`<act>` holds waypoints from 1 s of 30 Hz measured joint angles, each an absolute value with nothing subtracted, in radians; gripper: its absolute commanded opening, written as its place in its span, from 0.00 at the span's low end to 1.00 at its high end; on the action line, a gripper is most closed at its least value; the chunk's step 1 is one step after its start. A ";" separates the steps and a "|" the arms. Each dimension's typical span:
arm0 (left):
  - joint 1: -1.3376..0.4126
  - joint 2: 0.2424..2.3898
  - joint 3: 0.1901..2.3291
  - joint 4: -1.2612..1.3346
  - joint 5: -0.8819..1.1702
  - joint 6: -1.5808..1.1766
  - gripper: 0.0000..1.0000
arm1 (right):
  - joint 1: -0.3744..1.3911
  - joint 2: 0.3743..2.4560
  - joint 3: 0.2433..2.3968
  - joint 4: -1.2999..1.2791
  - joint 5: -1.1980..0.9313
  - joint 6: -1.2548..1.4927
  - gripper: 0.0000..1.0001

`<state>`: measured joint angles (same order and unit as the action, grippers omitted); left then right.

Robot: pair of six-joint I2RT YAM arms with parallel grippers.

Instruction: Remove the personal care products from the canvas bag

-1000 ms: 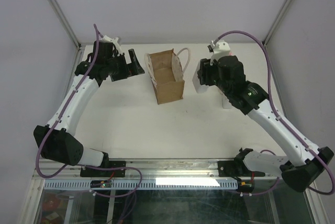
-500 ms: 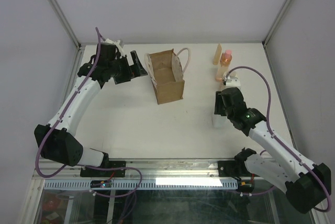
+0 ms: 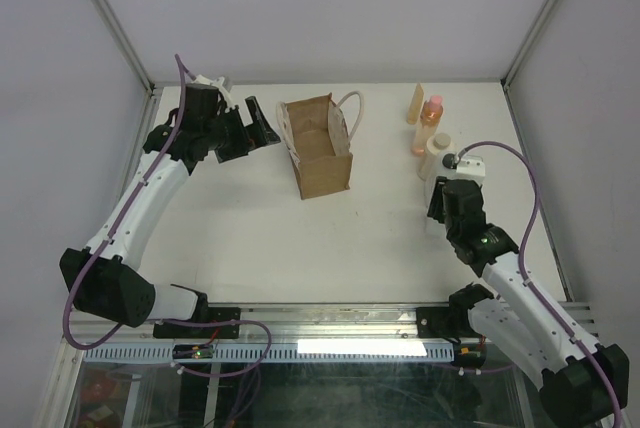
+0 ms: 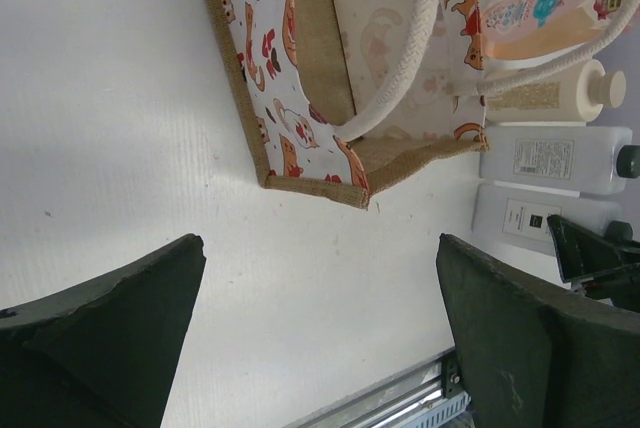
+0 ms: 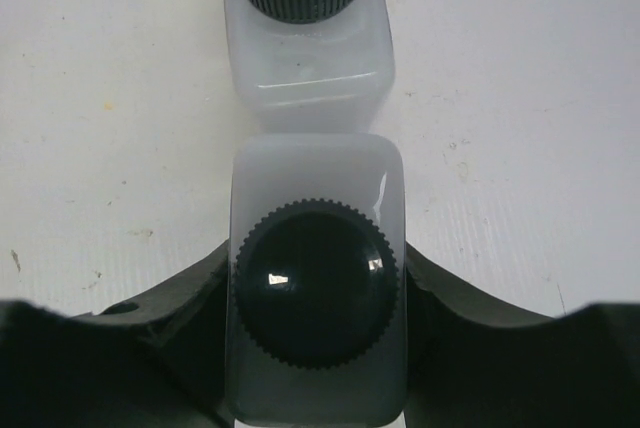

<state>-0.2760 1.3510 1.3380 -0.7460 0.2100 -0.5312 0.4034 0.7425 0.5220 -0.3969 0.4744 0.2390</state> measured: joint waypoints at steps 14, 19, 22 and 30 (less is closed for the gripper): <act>-0.276 1.351 1.338 -0.748 0.183 -0.540 0.99 | 0.355 0.745 0.498 -0.334 0.474 0.228 0.45; -0.276 1.345 1.340 -0.771 0.153 -0.541 0.99 | 0.351 0.745 0.500 -0.333 0.464 0.218 0.82; -0.276 1.325 1.339 -0.785 0.133 -0.538 0.99 | 0.350 0.732 0.507 -0.333 0.453 0.205 0.96; -0.276 1.248 1.329 -0.793 0.094 -0.535 0.99 | 0.350 0.667 0.629 -0.394 0.402 0.143 0.99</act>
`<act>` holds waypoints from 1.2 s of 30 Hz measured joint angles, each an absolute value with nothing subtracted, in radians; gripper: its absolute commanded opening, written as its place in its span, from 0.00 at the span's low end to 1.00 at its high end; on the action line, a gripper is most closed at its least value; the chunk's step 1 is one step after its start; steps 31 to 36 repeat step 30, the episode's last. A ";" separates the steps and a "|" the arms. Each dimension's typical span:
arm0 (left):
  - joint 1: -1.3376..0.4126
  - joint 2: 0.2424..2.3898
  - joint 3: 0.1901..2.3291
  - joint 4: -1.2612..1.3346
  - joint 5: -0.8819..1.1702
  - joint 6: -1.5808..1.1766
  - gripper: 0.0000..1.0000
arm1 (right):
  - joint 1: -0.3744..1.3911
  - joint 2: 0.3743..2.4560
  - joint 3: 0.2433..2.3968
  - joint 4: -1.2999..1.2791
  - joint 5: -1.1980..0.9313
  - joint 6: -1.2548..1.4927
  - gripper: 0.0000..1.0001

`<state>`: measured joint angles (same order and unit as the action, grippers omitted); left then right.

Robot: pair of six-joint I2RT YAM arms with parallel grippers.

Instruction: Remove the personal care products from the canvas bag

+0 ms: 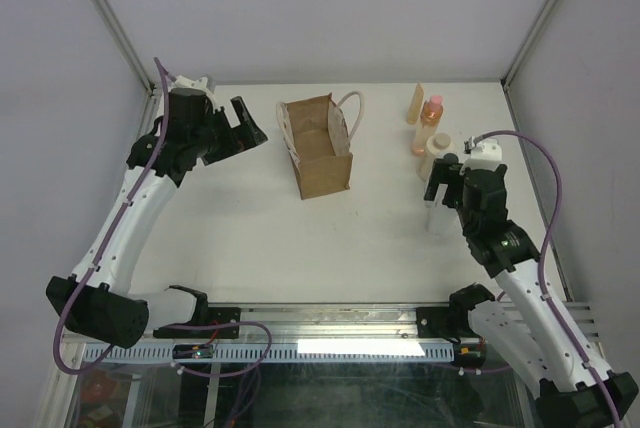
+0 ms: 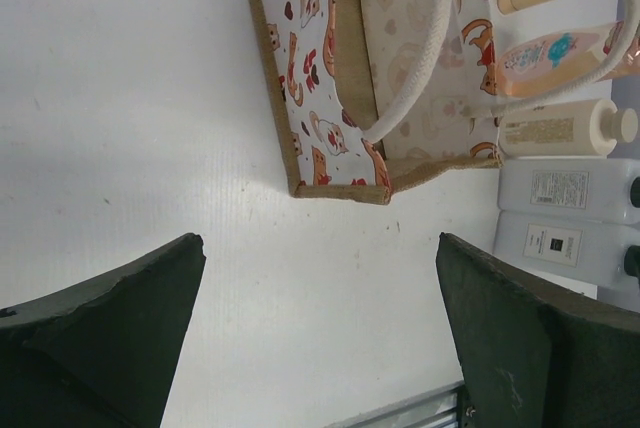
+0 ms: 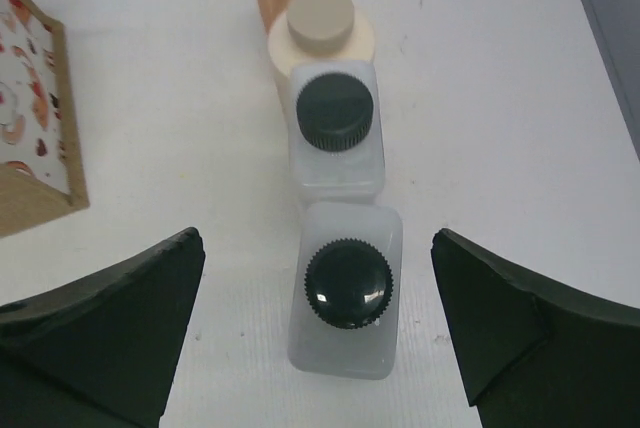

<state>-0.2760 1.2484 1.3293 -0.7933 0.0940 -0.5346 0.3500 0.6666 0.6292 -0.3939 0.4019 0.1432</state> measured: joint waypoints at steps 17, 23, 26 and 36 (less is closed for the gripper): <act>-0.276 1.157 1.718 -0.828 -0.046 -0.417 0.99 | 0.349 0.692 1.481 -0.529 0.059 0.073 0.99; -0.276 1.102 1.760 -0.783 -0.081 -0.381 0.99 | 0.349 0.692 1.508 -0.522 0.058 0.074 0.99; -0.276 1.090 1.760 -0.773 -0.099 -0.367 0.99 | 0.349 0.692 1.508 -0.528 0.060 0.077 0.99; -0.276 1.091 1.759 -0.770 -0.107 -0.351 0.99 | 0.349 0.692 1.505 -0.529 0.067 0.084 0.99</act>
